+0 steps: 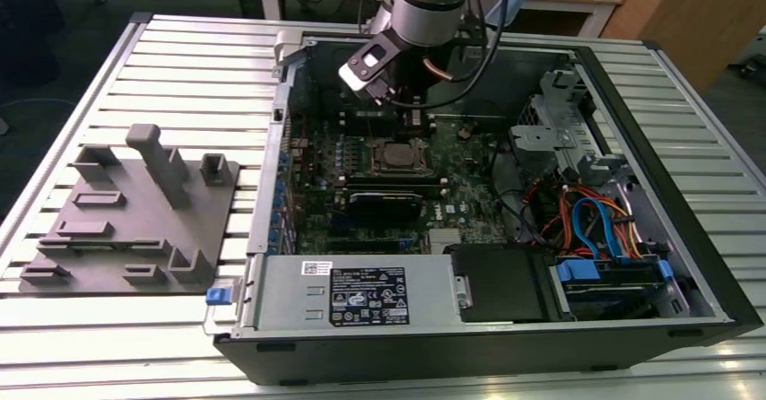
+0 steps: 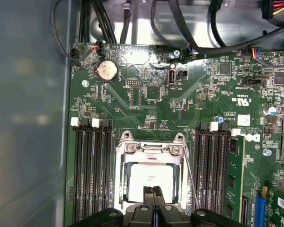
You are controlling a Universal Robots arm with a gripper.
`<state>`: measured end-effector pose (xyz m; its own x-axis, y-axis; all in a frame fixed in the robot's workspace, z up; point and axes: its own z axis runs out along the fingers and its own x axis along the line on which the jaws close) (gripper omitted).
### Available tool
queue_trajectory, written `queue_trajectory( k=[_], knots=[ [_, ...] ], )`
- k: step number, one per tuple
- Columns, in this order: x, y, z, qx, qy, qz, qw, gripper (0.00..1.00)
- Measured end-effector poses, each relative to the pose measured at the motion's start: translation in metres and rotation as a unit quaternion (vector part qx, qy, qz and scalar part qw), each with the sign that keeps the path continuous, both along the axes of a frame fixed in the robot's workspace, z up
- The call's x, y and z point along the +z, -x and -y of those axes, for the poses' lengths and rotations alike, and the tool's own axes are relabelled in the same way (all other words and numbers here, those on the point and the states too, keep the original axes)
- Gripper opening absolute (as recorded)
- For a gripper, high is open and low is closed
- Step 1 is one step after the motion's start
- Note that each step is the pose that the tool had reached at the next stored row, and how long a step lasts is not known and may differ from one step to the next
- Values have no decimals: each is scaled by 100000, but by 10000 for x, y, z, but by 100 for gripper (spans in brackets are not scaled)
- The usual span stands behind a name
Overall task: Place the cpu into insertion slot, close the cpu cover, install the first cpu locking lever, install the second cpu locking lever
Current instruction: 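Install the first cpu locking lever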
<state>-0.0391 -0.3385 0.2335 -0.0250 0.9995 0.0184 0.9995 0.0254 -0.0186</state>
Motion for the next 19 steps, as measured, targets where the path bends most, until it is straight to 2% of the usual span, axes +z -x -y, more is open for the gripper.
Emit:
queue_trajectory(
  k=[9,12,16,19],
  knots=[
    [9,0,0,49,-3,1,100000,10],
    [9,1,0,621,0,-2,99998,10],
    [9,1,0,2795,2,-2,99961,10],
    [9,1,0,5199,3,-3,99865,10]
  ],
)
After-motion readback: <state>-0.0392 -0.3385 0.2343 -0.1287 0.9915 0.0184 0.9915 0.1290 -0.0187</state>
